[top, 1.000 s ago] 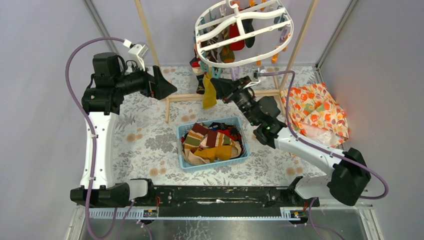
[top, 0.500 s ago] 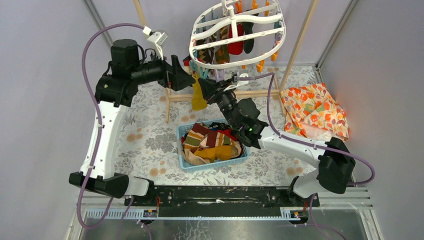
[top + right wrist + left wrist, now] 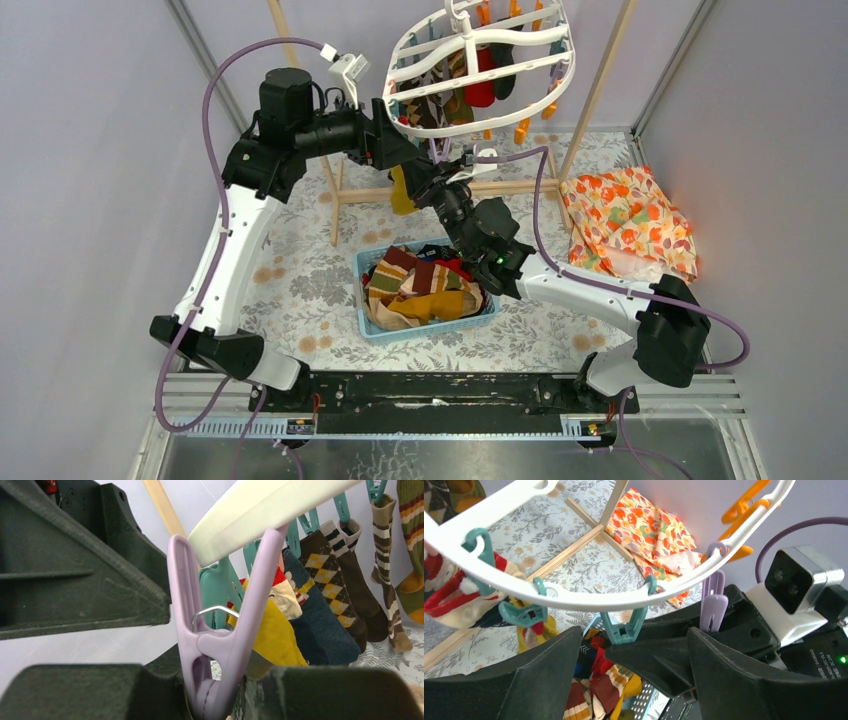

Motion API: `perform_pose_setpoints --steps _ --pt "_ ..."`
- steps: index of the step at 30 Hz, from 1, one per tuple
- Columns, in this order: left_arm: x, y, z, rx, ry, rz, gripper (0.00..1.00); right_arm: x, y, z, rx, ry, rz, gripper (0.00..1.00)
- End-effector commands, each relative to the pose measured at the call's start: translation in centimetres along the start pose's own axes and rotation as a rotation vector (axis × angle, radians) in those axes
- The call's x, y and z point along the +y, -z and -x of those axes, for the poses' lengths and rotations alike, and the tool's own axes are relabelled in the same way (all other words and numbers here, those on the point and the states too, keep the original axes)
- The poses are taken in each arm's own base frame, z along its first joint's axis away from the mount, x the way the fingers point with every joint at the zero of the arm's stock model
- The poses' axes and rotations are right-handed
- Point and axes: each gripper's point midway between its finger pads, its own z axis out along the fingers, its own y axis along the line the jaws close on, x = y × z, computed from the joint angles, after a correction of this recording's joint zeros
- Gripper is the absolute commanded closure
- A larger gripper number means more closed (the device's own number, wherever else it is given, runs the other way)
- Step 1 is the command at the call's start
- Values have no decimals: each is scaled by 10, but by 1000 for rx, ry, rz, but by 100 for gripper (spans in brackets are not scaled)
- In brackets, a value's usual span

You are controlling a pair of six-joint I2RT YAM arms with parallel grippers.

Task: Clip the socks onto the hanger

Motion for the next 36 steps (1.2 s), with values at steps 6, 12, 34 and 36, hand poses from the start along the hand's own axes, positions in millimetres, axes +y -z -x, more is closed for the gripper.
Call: perform_pose_setpoints --steps 6,12,34,36 --pt "-1 -18 27 -83 -24 10 23 7 -5 23 -55 1 -11 100" --pt "4 -29 18 -59 -6 20 30 7 -4 23 -46 10 -11 100" --pt "17 -32 24 -94 -17 93 91 -18 26 17 27 19 -89 37" --pt "16 -29 23 -92 -23 99 93 -28 41 13 73 32 -109 32"
